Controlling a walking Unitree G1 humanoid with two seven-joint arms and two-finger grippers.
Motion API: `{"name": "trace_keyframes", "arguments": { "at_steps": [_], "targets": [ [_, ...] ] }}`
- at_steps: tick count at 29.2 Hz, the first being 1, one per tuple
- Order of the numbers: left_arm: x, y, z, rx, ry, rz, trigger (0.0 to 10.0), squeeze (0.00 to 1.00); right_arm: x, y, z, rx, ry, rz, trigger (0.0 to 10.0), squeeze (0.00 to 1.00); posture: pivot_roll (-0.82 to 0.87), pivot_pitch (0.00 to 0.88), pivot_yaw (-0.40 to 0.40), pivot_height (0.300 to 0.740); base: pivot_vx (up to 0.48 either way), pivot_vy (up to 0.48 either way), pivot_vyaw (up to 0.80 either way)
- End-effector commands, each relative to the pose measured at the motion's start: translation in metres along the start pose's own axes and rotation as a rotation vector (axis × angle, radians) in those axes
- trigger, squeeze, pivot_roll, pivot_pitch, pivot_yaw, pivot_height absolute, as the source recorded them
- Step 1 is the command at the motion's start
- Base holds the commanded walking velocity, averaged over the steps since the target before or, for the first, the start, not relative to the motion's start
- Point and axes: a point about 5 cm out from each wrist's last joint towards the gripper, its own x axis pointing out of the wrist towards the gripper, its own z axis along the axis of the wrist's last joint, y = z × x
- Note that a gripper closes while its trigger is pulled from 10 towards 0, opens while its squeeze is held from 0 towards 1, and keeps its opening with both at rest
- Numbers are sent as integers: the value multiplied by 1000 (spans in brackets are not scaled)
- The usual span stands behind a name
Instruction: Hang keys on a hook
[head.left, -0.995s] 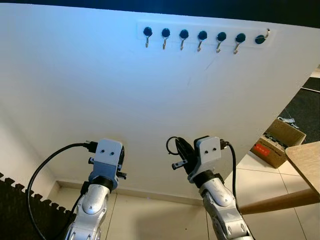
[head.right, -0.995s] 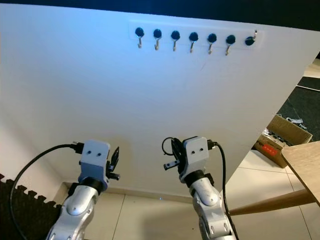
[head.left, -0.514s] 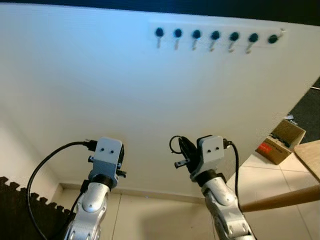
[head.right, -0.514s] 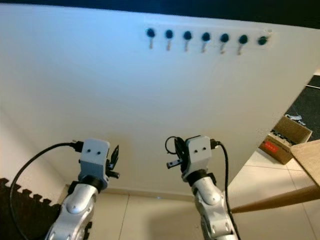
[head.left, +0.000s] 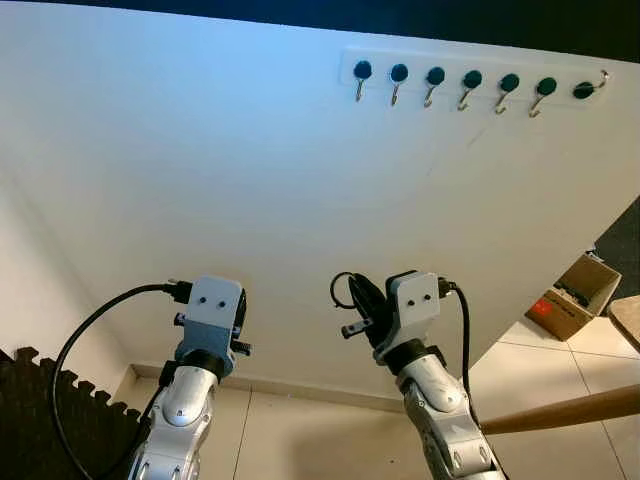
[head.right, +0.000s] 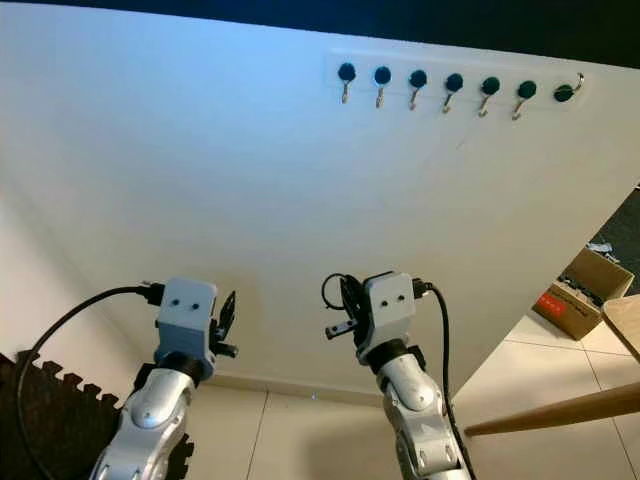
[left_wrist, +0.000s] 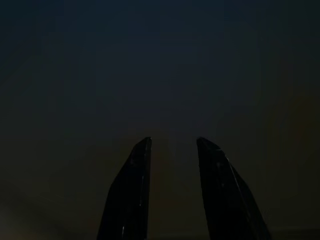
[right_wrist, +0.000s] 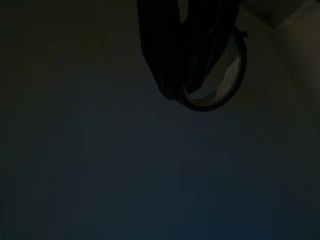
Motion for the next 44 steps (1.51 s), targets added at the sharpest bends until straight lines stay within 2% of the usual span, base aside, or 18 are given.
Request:
{"name": "trace_keyframes", "arguments": {
  "at_steps": [1,2,3,10,11,12,14,16,18,21,22,23,24,25,35,37,40,44],
  "targets": [
    [1,2,6,20,-18,4,10000,0,-4,-3,-5,5,19,-15,10000,0,82,160,-12,740,0,0,0],
    [7,8,19,23,-55,24,10000,0,-3,-5,-2,-8,10,-15,10000,0,85,160,-13,740,0,0,0],
    [17,16,41,27,-119,55,10000,0,0,-8,3,-28,-8,-19,10000,0,85,160,-13,740,0,0,0],
    [25,22,64,23,-192,68,10000,0,3,-12,11,-50,-42,-31,10000,0,86,159,-13,740,0,0,0],
    [27,24,73,15,-223,71,10000,0,7,-16,19,-45,-75,-52,10000,0,82,159,-8,740,0,0,0],
    [27,24,73,15,-223,71,10000,0,7,-16,19,-45,-75,-52,10000,0,82,159,-8,740,0,0,0],
    [30,24,95,-4,-300,62,10000,0,14,-25,35,-12,-130,-101,10000,0,81,160,-7,740,0,0,0],
    [33,21,107,-18,-341,45,10000,0,20,-29,45,8,-167,-123,10000,0,79,163,0,740,0,0,0],
    [34,20,108,-20,-346,39,10000,0,23,-29,47,14,-178,-127,10000,0,79,163,0,740,0,0,0],
    [34,19,106,-12,-331,29,10000,0,35,-31,56,44,-215,-145,10000,0,72,166,10,740,0,0,0],
    [32,15,96,-6,-290,13,10000,0,55,-29,70,62,-275,-146,10000,0,84,176,23,740,0,0,0],
    [32,15,96,-6,-290,13,10000,0,55,-29,70,62,-275,-146,10000,0,84,176,23,740,0,0,0],
    [30,11,91,-6,-266,0,10000,0,67,-27,79,62,-307,-139,10000,0,96,183,24,740,0,0,0],
    [29,10,89,-6,-256,-5,10000,0,70,-27,81,57,-318,-136,10000,0,100,184,24,740,0,0,0],
    [12,6,65,15,-161,-23,10000,0,93,-29,109,33,-413,-88,10000,0,143,202,26,740,0,0,0],
    [5,4,58,18,-132,-23,10000,0,99,-29,122,31,-465,-77,10000,0,172,207,17,740,0,0,0],
    [4,4,58,18,-130,-23,10000,0,100,-30,122,31,-470,-77,10000,0,172,207,17,740,0,0,0],
    [1,1,55,20,-115,-33,10000,0,105,-27,137,28,-530,-51,10000,0,180,206,18,740,0,0,0]
  ]
}}
